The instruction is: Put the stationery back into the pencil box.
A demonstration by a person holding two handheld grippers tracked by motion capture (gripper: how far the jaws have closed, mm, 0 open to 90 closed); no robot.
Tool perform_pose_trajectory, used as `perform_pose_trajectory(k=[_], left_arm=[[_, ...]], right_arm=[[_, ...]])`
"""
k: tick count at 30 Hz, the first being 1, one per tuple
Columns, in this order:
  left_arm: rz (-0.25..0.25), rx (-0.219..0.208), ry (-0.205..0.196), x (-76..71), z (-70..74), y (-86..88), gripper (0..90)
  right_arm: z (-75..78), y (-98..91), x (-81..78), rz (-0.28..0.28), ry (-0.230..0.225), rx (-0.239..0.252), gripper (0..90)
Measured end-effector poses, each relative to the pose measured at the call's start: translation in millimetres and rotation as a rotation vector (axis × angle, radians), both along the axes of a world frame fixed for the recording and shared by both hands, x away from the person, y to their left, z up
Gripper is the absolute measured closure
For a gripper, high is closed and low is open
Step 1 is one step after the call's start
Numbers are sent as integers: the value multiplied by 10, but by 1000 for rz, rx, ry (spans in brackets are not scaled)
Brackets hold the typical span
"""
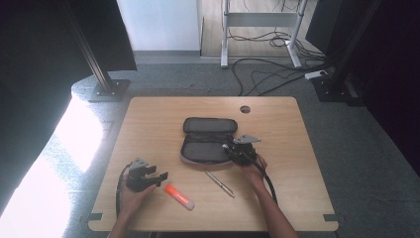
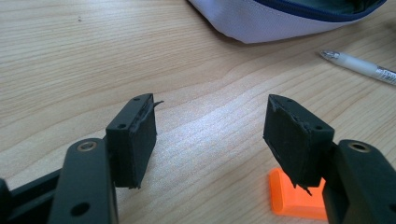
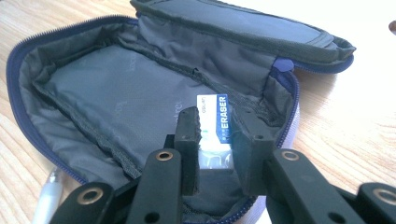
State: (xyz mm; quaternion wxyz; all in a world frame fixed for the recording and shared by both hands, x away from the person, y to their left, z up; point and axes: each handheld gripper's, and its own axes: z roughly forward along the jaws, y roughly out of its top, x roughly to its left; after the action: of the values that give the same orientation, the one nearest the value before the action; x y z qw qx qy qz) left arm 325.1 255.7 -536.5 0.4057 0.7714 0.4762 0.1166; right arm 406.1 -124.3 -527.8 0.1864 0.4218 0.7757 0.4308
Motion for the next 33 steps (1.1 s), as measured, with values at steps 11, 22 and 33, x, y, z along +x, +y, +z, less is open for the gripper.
perform_pose_trajectory(k=[11, 22, 33], left_arm=[[-1, -1, 1, 2, -4, 7, 351], [3, -2, 4, 4, -8, 19, 351], [3, -4, 5, 2, -8, 15, 351]], right_arm=[[35, 33, -46, 8, -56, -31, 576], [107, -61, -117, 23, -16, 60, 524], [131, -220, -361, 22, -31, 104, 509]])
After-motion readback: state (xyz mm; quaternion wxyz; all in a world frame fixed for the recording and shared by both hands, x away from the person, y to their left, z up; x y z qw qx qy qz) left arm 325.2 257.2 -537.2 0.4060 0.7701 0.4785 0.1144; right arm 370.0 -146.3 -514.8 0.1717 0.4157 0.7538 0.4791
